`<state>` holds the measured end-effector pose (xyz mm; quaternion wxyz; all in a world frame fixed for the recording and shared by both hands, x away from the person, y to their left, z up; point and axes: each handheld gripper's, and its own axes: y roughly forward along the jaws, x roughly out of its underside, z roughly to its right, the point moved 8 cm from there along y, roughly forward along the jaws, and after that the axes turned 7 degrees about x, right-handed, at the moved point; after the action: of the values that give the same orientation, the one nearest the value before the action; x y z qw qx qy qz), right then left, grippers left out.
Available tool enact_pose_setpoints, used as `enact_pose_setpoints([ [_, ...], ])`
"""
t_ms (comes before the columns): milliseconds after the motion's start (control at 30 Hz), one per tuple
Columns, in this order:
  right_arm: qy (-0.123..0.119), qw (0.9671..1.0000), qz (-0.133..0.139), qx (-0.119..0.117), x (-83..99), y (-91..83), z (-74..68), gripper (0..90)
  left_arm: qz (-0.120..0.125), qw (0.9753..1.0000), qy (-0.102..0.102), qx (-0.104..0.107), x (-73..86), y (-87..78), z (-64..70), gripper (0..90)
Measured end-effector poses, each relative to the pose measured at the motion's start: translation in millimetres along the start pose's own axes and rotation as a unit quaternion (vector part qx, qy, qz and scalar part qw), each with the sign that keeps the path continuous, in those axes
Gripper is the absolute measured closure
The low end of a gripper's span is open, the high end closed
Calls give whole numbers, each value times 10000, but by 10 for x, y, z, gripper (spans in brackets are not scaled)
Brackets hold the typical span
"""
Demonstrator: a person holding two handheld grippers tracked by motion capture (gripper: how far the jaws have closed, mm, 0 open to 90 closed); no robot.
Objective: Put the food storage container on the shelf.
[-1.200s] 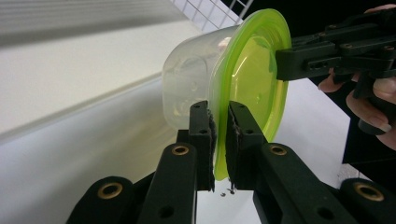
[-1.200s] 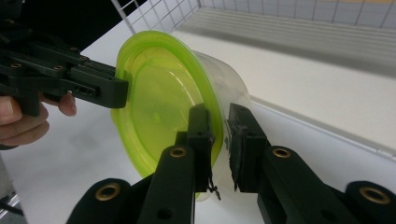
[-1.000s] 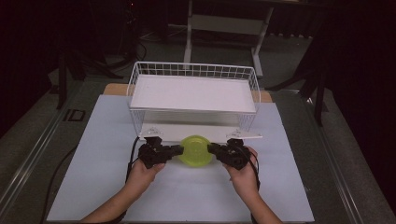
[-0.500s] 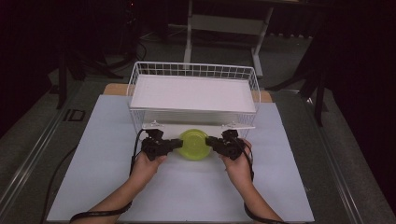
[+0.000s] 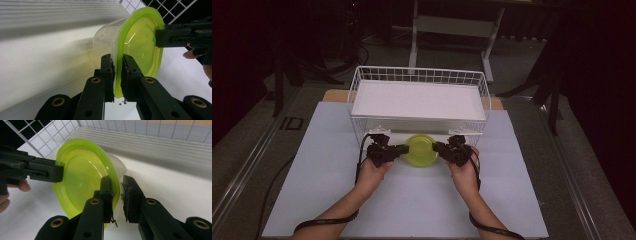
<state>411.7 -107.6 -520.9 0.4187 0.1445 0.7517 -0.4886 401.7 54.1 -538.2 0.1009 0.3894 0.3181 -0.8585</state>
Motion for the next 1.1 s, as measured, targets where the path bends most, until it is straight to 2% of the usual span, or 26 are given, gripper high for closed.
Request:
enact_pose_setpoints([
  [133,-50,9999,66,93,-9,49,30,788,12,10000,-21,-4,-12,28,-38,817],
  [300,-3,9997,206,160,-53,73,52,782,107,9998,-162,22,-52,37,-52,817],
  [367,-47,9995,260,196,-72,80,57,780,180,9997,-188,34,-67,43,-56,815],
  [533,-334,9983,291,390,-102,97,74,776,266,9993,-259,32,-88,58,-64,807],
  [633,-343,9980,322,433,-112,115,85,769,296,9993,-246,33,-103,78,-78,799],
  [733,-429,9962,443,623,-134,138,98,737,324,9991,-268,11,-117,100,-97,789],
  [800,-466,9943,522,799,-148,160,121,695,342,9986,-401,6,-123,111,-114,777],
  [900,-381,9954,476,743,-167,195,145,667,407,9975,-572,-8,-141,122,-146,766],
  [967,-409,9949,480,785,-189,184,152,661,440,9974,-565,-91,-150,124,-166,750],
  [1100,-497,9942,574,766,-208,153,131,627,480,9970,-593,-94,-167,139,-175,709],
])
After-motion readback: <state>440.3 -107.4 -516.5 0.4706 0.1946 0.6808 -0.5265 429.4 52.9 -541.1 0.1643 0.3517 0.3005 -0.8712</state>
